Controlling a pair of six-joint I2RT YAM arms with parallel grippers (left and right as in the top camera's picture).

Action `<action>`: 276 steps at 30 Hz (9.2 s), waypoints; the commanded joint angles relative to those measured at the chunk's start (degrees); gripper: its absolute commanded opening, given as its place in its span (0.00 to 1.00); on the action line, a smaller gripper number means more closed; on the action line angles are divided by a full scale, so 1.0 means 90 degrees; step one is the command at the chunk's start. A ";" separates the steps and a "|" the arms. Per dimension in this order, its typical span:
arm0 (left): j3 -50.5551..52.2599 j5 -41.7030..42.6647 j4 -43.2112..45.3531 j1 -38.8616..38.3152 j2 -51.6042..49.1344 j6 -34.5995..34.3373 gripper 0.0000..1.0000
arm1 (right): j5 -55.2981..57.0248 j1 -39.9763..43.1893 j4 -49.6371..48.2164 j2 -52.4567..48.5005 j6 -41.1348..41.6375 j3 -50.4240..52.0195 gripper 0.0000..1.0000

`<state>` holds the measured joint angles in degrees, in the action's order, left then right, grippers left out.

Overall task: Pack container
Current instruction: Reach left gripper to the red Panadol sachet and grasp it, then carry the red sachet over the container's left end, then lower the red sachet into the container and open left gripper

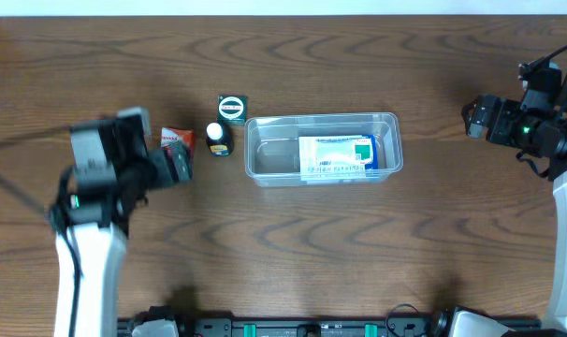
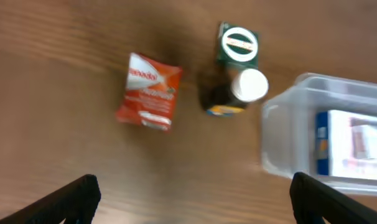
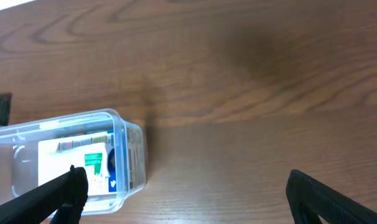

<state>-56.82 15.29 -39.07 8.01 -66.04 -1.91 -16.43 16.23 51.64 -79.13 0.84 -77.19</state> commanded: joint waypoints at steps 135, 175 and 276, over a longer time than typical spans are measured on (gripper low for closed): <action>-0.0690 -0.1642 0.2494 -0.4328 -0.3398 -0.2832 0.61 | 0.0015 0.0034 0.0007 0.0005 0.0041 -0.0085 0.99; -0.0690 -0.2081 0.3109 -0.4347 -0.4607 -0.3157 0.71 | 0.0015 0.0034 0.0007 0.0005 0.0041 -0.0085 0.99; -0.1149 0.0041 0.3014 -0.4323 -0.2239 -0.2025 0.69 | 0.0015 0.0034 0.0007 0.0005 0.0041 -0.0085 0.99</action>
<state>-65.52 12.91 -11.51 -31.16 -90.19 -21.65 -16.40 16.23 51.64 -79.13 0.86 -77.19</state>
